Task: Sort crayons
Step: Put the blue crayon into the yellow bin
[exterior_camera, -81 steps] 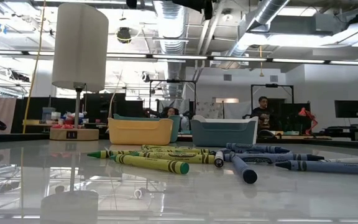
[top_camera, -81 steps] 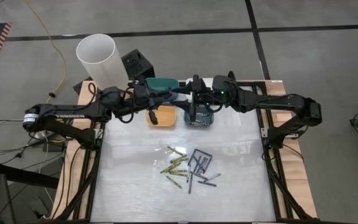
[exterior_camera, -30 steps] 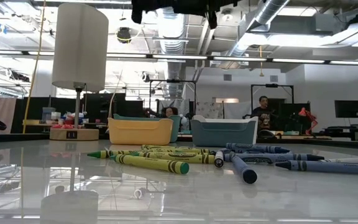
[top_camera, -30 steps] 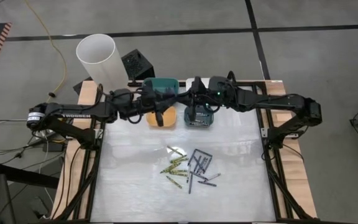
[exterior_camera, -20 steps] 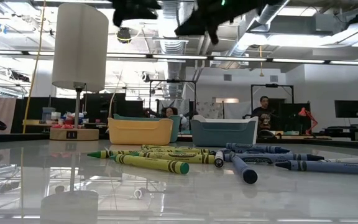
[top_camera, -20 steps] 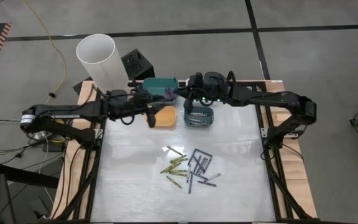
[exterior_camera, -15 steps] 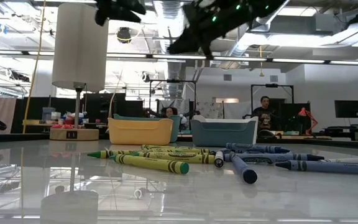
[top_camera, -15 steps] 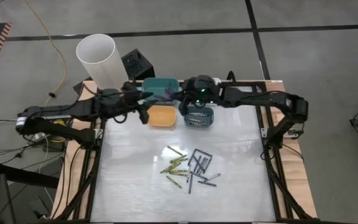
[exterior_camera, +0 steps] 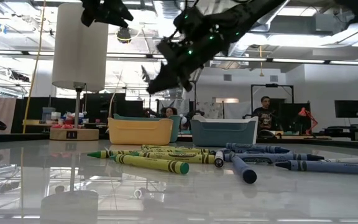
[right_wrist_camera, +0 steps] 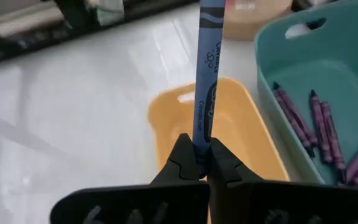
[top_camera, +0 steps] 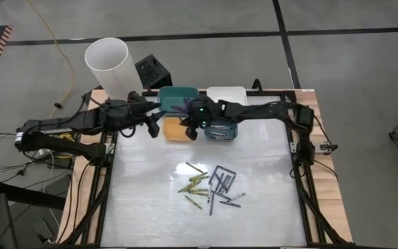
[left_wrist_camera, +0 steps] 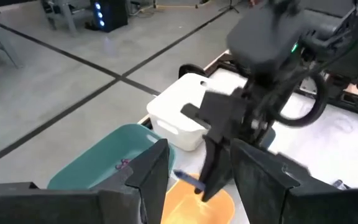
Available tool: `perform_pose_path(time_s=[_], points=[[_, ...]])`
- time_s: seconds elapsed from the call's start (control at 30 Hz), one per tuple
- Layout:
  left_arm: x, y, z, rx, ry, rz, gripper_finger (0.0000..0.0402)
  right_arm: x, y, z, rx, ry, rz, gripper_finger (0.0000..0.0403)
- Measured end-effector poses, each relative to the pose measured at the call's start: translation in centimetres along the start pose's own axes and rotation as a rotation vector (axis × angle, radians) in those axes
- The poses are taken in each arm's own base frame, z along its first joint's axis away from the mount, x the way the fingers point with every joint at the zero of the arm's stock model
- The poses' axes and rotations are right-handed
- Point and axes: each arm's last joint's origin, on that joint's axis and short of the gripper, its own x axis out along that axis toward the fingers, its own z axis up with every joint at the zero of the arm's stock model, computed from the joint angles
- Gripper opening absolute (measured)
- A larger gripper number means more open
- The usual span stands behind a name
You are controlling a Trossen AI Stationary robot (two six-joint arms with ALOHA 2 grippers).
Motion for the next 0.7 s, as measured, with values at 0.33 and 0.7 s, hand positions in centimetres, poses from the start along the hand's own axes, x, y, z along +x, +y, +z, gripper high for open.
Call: perform_pose_path(time_s=[0.33, 0.7], points=[[0.0, 0.2, -0.4, 0.037, 0.038, 0.046, 0.0160, 4.9, 0.5, -1.1, -0.167, 0.216, 0.010, 0.0000], [-0.1, 0.3, -0.7, 0.040, 0.058, 0.055, 0.0160, 7.0, -0.3, -2.9, -0.211, 0.379, -0.041, 0.0024]])
